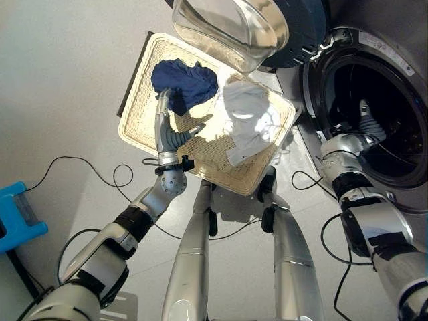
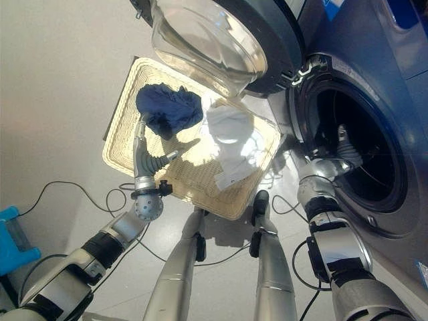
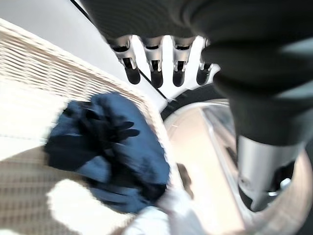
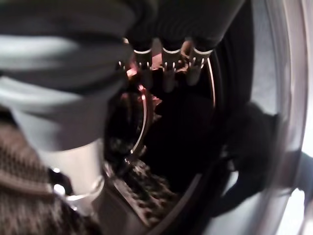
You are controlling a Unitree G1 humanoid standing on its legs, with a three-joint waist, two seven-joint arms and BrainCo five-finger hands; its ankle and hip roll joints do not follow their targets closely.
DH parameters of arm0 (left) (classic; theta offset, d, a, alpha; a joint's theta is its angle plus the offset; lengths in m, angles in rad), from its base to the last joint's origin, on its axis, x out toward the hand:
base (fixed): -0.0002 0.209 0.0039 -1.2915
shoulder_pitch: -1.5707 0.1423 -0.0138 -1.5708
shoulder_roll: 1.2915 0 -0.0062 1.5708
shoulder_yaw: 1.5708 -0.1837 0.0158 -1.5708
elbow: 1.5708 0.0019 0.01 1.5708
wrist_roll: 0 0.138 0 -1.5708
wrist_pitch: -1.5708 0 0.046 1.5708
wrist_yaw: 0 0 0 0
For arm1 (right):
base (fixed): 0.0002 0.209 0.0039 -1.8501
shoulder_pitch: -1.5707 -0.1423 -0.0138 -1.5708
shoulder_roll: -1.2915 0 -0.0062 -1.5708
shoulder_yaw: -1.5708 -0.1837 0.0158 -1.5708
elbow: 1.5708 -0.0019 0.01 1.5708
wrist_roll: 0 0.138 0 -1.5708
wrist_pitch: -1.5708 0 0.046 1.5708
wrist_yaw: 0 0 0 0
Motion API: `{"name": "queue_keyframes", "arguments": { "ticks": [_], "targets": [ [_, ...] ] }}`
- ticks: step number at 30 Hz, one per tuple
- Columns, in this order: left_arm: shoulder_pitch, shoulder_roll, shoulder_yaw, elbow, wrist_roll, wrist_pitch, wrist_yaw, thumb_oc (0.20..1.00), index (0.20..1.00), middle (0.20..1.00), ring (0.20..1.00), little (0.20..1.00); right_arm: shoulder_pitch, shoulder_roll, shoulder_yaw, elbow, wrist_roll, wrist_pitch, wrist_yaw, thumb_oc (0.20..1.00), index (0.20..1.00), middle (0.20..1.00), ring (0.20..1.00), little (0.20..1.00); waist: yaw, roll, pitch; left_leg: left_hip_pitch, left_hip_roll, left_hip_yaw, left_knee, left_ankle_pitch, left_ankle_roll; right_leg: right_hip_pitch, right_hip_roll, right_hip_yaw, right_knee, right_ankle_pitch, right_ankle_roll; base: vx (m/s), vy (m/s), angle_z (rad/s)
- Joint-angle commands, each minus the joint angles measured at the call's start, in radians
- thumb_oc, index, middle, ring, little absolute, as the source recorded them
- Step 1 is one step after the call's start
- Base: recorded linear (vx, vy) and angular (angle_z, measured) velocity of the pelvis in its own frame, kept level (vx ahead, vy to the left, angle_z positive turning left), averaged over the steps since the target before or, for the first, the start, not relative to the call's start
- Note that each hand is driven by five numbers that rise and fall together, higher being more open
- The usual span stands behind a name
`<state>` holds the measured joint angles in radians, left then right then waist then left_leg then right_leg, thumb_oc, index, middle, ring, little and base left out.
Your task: Put the clothes into the washing machine.
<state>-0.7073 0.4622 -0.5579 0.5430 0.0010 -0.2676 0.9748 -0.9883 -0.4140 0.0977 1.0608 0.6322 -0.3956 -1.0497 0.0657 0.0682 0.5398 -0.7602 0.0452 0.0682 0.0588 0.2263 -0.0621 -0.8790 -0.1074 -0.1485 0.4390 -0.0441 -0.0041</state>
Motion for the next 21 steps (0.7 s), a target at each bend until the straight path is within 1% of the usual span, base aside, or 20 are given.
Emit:
{"name": "queue_keyframes", "arguments": {
  "ticks": [1,3,4,5,6,9,10,11,12,13,14,15,17,19,21],
  "targets": [
    [-0.044,-0.043,0.061,0.038,0.082,0.05,0.064,1.0,1.0,1.0,1.0,1.0,0.024,-0.047,0.051,-0.059,-0.122,0.041,-0.142,1.0,1.0,1.0,1.0,1.0,-0.035,0.058,-0.02,-0.011,-0.092,0.056,0.106,-0.118,0.019,0.044,0.023,-0.081,-0.117,0.129,0.092,0.01,0.055,-0.01],
    [-0.074,-0.04,0.061,0.091,0.103,0.101,0.076,1.0,1.0,1.0,1.0,1.0,0.024,-0.033,0.066,-0.068,-0.137,0.064,-0.186,1.0,1.0,1.0,1.0,1.0,-0.044,0.056,-0.02,-0.02,-0.087,0.065,0.107,-0.114,0.014,0.034,0.03,-0.072,-0.117,0.128,0.091,0.01,0.079,-0.02],
    [-0.096,-0.04,0.06,0.121,0.102,0.127,0.077,1.0,1.0,1.0,1.0,1.0,0.025,-0.022,0.073,-0.072,-0.138,0.062,-0.206,1.0,1.0,1.0,1.0,1.0,-0.051,0.055,-0.02,-0.026,-0.083,0.072,0.105,-0.111,0.011,0.027,0.035,-0.065,-0.117,0.129,0.09,0.02,0.117,-0.02],
    [-0.126,-0.038,0.066,0.166,0.117,0.149,0.072,1.0,1.0,1.0,1.0,1.0,0.029,-0.008,0.087,-0.08,-0.148,0.049,-0.196,1.0,1.0,1.0,1.0,1.0,-0.06,0.053,-0.02,-0.032,-0.079,0.077,0.102,-0.108,0.008,0.021,0.04,-0.057,-0.122,0.129,0.09,0.01,0.095,-0.03],
    [-0.129,-0.038,0.066,0.169,0.116,0.149,0.073,1.0,1.0,1.0,1.0,1.0,0.029,-0.007,0.088,-0.081,-0.149,0.049,-0.194,1.0,1.0,1.0,1.0,1.0,-0.06,0.053,-0.02,-0.033,-0.079,0.078,0.102,-0.107,0.008,0.02,0.04,-0.056,-0.122,0.129,0.09,0.01,0.113,-0.05],
    [-0.214,-0.025,0.051,0.261,0.155,0.24,0.048,1.0,1.0,1.0,1.0,1.0,0.04,0.028,0.139,-0.138,-0.162,0.05,-0.205,1.0,1.0,1.0,1.0,1.0,-0.085,0.048,-0.02,-0.05,-0.069,0.101,0.097,-0.097,-0.002,0.001,0.053,-0.036,-0.125,0.13,0.085,0.02,0.14,-0.16],
    [-0.223,-0.022,0.047,0.27,0.155,0.248,0.045,1.0,1.0,1.0,1.0,1.0,0.042,0.031,0.142,-0.143,-0.161,0.049,-0.204,1.0,1.0,1.0,1.0,1.0,-0.087,0.047,-0.02,-0.052,-0.068,0.103,0.097,-0.096,-0.003,-0.001,0.054,-0.033,-0.125,0.13,0.085,0.02,0.143,-0.13],
    [-0.261,-0.011,0.033,0.306,0.172,0.286,0.036,1.0,1.0,1.0,1.0,1.0,0.055,0.043,0.163,-0.165,-0.157,0.042,-0.202,1.0,1.0,1.0,1.0,1.0,-0.099,0.042,-0.02,-0.058,-0.062,0.112,0.095,-0.093,-0.006,-0.008,0.058,-0.024,-0.125,0.13,0.084,0.02,0.084,-0.08],
    [-0.261,-0.011,0.033,0.306,0.172,0.286,0.036,1.0,1.0,1.0,1.0,1.0,0.055,0.043,0.163,-0.165,-0.157,0.042,-0.202,1.0,1.0,1.0,1.0,1.0,-0.099,0.042,-0.02,-0.058,-0.062,0.112,0.095,-0.093,-0.006,-0.008,0.058,-0.024,-0.125,0.13,0.084,0.02,0.139,-0.11],
    [-0.308,0.006,0.012,0.351,0.186,0.33,0.016,1.0,1.0,1.0,1.0,1.0,0.066,0.052,0.189,-0.195,-0.147,0.037,-0.184,1.0,1.0,1.0,1.0,1.0,-0.112,0.036,-0.02,-0.068,-0.057,0.122,0.092,-0.088,-0.01,-0.018,0.062,-0.015,-0.128,0.131,0.083,0.01,0.091,-0.13],
    [-0.321,0.01,0.005,0.362,0.19,0.341,0.011,1.0,1.0,1.0,1.0,1.0,0.069,0.054,0.195,-0.204,-0.145,0.037,-0.18,1.0,1.0,1.0,1.0,1.0,-0.115,0.034,-0.02,-0.072,-0.055,0.125,0.092,-0.087,-0.012,-0.022,0.063,-0.012,-0.128,0.132,0.083,0.02,0.138,-0.16],
    [-0.348,0.019,-0.012,0.386,0.2,0.368,-0.004,1.0,1.0,1.0,1.0,1.0,0.078,0.061,0.214,-0.226,-0.136,0.035,-0.171,1.0,1.0,1.0,1.0,1.0,-0.122,0.03,-0.02,-0.079,-0.052,0.13,0.091,-0.083,-0.015,-0.029,0.065,-0.008,-0.13,0.134,0.083,0.01,0.078,-0.13],
    [-0.362,0.025,-0.022,0.401,0.21,0.387,-0.013,1.0,1.0,1.0,1.0,1.0,0.085,0.064,0.226,-0.24,-0.127,0.031,-0.166,1.0,1.0,1.0,1.0,1.0,-0.126,0.027,-0.02,-0.084,-0.05,0.133,0.091,-0.081,-0.016,-0.034,0.066,-0.004,-0.131,0.136,0.082,0.01,0.073,-0.1],
    [-0.405,0.046,-0.059,0.447,0.237,0.448,-0.03,1.0,1.0,1.0,1.0,1.0,0.103,0.066,0.259,-0.279,-0.091,0.014,-0.147,1.0,1.0,1.0,1.0,1.0,-0.14,0.018,-0.02,-0.101,-0.043,0.141,0.087,-0.075,-0.019,-0.051,0.069,0.006,-0.14,0.142,0.083,0.01,0.11,-0.12],
    [-0.424,0.058,-0.078,0.469,0.245,0.482,-0.028,1.0,1.0,1.0,1.0,1.0,0.114,0.066,0.275,-0.3,-0.086,0.003,-0.146,1.0,1.0,1.0,1.0,1.0,-0.147,0.011,-0.02,-0.112,-0.041,0.143,0.088,-0.074,-0.02,-0.06,0.07,0.011,-0.144,0.147,0.084,0.01,0.063,-0.14]
  ]
}}
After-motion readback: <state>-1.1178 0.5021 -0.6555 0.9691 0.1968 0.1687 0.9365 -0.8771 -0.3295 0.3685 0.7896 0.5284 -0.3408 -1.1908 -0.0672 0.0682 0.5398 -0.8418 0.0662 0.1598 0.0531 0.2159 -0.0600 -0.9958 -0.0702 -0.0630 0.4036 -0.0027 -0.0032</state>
